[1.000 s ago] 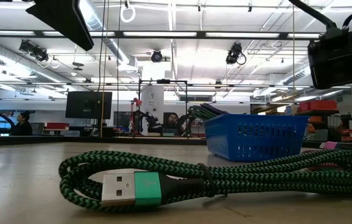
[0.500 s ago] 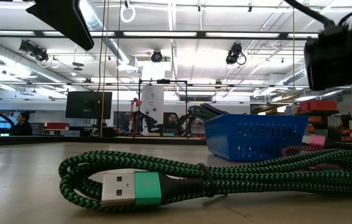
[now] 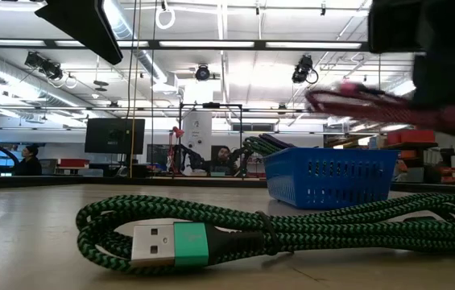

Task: Pick & Place USB Port
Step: Put the black and pink charger cable into the blue bin

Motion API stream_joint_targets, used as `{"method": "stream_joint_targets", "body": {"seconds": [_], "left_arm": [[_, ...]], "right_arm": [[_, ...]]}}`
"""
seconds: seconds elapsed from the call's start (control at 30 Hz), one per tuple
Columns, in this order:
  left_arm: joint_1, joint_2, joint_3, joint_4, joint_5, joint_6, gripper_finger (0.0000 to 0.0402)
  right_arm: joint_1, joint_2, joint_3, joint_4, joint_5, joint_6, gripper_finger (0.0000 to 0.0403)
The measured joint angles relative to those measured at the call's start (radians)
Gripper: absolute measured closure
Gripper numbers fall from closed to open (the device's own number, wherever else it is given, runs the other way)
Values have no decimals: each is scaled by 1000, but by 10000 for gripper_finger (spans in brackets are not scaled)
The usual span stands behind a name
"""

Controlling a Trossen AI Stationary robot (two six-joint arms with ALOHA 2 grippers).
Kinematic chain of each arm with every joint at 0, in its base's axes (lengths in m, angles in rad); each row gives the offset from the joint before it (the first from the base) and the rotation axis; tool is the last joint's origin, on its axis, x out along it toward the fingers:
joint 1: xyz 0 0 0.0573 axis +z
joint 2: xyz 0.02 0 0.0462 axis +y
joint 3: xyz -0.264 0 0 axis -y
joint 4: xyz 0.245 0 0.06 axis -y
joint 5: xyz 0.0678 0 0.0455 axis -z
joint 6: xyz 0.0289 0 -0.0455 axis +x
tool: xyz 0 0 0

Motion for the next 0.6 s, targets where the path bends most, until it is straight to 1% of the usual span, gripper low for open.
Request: {"method": "stream_joint_targets", "body": {"seconds": [0.33, 0.5, 0.6], "left_arm": [[0, 0, 0, 10, -6, 0, 317], [0, 0, 0, 15, -7, 0, 317], [0, 0, 0, 24, -7, 0, 317]], "right_arm": [[-95, -130, 0, -7, 214, -220, 403], [-158, -151, 0, -32, 307, -321, 403], [-192, -151, 0, -59, 362, -350, 403]]}}
